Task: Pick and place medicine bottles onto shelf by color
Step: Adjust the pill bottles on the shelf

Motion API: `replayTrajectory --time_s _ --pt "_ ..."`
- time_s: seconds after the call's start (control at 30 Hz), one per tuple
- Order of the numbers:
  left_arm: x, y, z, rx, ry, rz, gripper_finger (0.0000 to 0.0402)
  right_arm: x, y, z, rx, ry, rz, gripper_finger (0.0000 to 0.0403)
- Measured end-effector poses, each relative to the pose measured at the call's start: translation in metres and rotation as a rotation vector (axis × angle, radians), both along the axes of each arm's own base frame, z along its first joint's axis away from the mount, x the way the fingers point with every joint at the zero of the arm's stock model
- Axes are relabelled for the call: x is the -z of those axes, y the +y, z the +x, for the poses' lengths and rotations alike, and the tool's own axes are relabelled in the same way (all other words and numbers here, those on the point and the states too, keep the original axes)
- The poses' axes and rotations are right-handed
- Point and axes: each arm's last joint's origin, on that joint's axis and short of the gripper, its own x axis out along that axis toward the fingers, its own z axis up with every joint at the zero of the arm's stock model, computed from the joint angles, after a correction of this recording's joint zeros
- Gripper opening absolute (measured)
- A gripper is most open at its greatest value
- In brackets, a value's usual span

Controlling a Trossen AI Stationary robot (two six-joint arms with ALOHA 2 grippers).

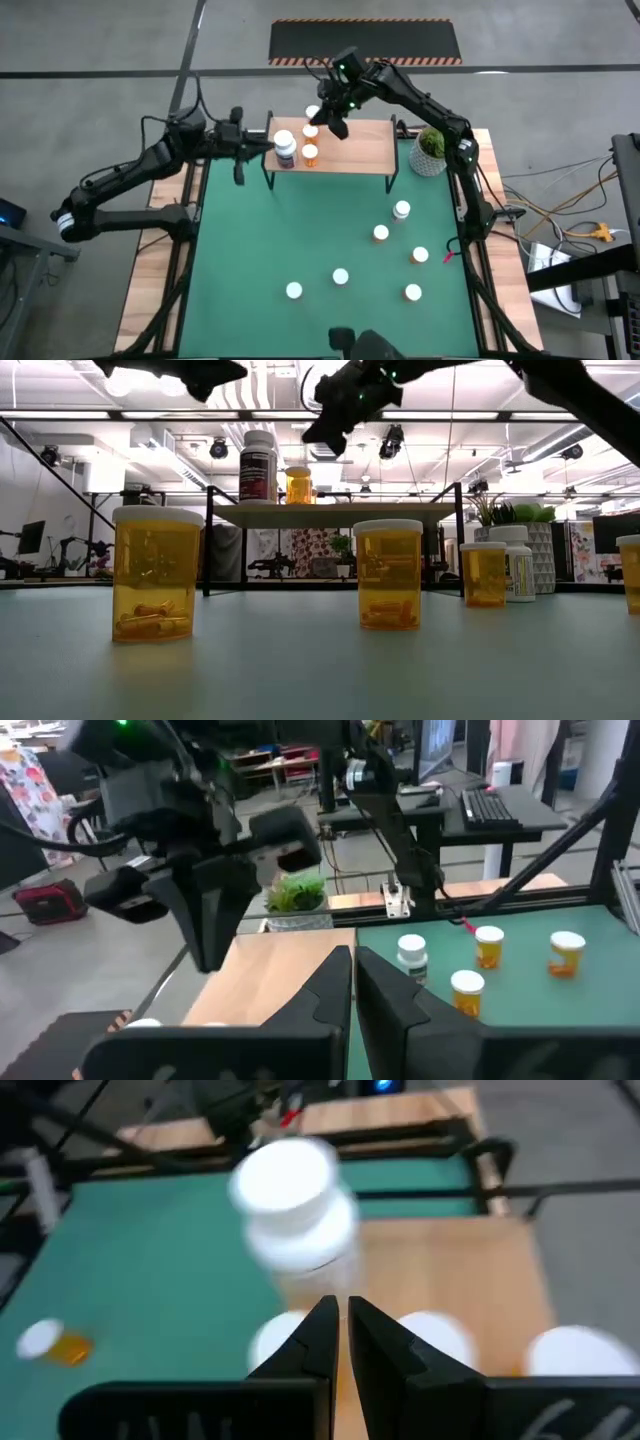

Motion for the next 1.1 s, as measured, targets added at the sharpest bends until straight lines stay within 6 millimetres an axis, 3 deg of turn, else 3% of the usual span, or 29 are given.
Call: replayTrajectory --time_s 0.3,0.63,0.8,1.1 --pt "0.005 -0.03 0.023 0.009 0.025 -0.055 0.0 -0.002 0.048 -0.007 -0.19 0.135 0.056 0.0018" --pt "0.012 -0.034 0.041 -0.013 0.049 -0.118 0.0 -0.012 0.085 -0.017 -0.404 0.132 0.199 0.0018" --pt "0.01 -0.027 0.049 -0.175 0.042 -0.038 0.0 -0.016 0.098 -0.015 -0.445 0.117 0.177 0.0018" --pt "0.03 -0.008 0.065 -0.539 0.19 0.105 0.0 -0.017 0.103 -0.014 -0.455 0.117 0.171 0.0018"
